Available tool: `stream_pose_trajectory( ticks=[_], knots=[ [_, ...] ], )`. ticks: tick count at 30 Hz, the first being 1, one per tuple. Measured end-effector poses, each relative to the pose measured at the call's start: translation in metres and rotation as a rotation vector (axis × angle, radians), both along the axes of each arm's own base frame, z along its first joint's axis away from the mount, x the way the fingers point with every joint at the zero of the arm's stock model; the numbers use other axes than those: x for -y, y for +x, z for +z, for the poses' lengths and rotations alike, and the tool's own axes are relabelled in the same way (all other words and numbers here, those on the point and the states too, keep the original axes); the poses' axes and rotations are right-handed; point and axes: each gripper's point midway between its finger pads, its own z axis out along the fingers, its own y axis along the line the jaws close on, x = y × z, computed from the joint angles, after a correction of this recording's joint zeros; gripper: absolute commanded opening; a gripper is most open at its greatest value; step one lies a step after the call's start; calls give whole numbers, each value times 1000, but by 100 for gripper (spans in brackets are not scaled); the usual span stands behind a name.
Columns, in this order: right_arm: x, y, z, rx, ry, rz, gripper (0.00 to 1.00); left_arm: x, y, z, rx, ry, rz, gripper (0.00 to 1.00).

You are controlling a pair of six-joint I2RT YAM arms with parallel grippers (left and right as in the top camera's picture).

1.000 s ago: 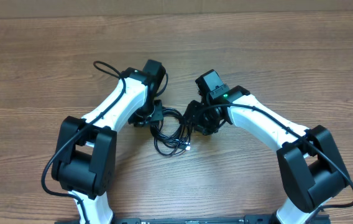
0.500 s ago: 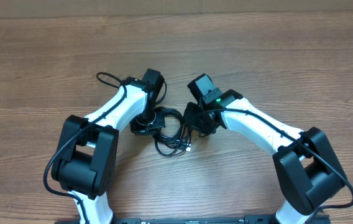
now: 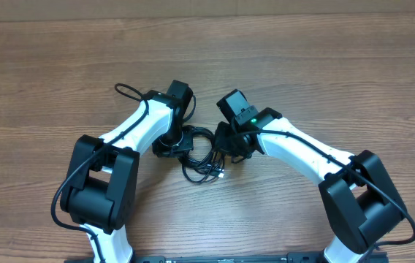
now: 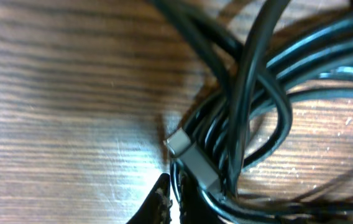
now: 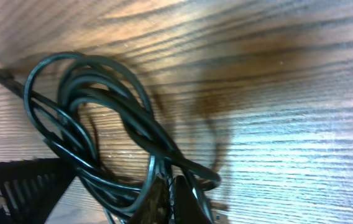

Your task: Untangle cables

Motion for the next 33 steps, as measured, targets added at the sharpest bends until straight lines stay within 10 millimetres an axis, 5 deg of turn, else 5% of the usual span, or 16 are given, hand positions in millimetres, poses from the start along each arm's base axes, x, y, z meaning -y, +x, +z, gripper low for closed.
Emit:
stream_pose_trajectory(
  ticks=[11,16,23,33],
  knots=[
    [6,-19,-16,-85,1,-55,4,-1,0,-1,5,-3,-111,4],
    [-4,-22,-14,-75,18,-34,4,-2,-19,9,-84,-25,-187,15],
    [-14,-21,-12,-54,40,-20,11,5,1,29,-42,-62,-195,36],
    [-14,-20,-12,-53,41,-22,14,9,15,27,12,-65,-83,31]
  ],
)
